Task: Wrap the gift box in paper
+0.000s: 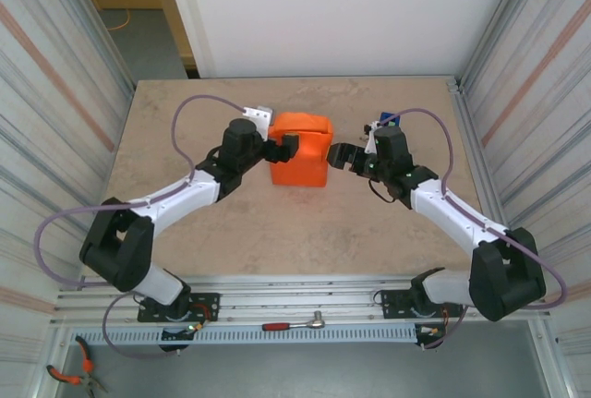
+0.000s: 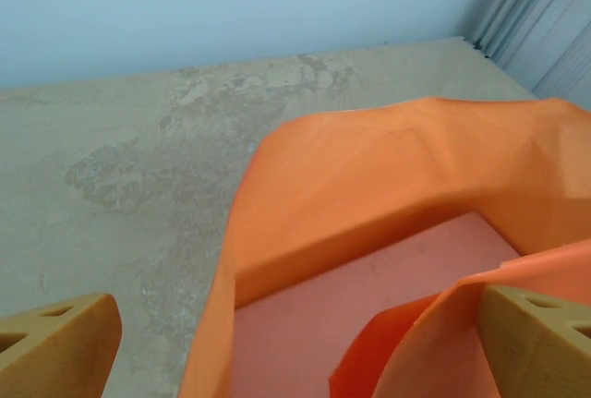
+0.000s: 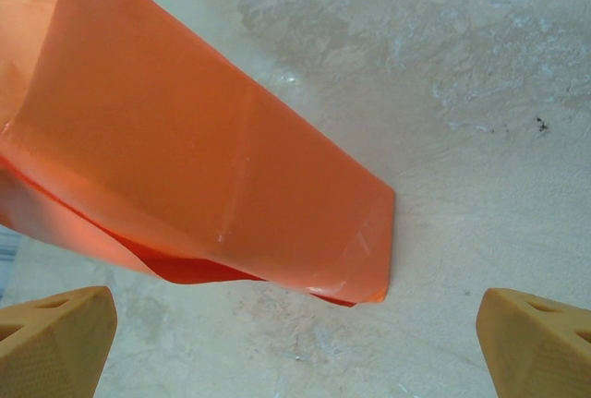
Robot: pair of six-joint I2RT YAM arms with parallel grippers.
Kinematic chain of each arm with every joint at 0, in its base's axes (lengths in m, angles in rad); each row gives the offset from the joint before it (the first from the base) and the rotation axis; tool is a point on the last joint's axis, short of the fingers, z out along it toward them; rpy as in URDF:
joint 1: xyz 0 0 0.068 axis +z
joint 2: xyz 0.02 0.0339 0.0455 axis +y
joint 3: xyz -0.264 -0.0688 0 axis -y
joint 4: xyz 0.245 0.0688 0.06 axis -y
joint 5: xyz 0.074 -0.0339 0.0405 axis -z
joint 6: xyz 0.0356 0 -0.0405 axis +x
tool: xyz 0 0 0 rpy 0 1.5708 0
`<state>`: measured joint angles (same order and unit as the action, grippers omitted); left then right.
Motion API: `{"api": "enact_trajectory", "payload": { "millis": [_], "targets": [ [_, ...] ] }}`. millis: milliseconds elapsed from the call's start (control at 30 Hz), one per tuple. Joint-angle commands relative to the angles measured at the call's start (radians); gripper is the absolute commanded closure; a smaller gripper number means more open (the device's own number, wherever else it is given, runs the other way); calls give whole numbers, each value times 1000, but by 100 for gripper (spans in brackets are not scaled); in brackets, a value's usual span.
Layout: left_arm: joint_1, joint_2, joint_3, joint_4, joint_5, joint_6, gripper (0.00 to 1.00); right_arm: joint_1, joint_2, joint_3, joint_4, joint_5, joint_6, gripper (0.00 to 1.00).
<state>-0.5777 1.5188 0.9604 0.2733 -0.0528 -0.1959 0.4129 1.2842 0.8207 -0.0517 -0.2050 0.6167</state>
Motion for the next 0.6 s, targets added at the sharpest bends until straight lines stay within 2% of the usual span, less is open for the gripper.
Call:
{"api": "enact_trajectory", "payload": {
  "millis": [0,200,567],
  "targets": [
    [-8,32,30,28,-104,49,1,9,13,34,50,3,-23,2],
    [-29,80,28,24,-232,93,1,37,56,69,69,19,-42,2],
    [-38,84,20,5,-227,87,2,126,224,242,51,198,-105,1]
  ]
}}
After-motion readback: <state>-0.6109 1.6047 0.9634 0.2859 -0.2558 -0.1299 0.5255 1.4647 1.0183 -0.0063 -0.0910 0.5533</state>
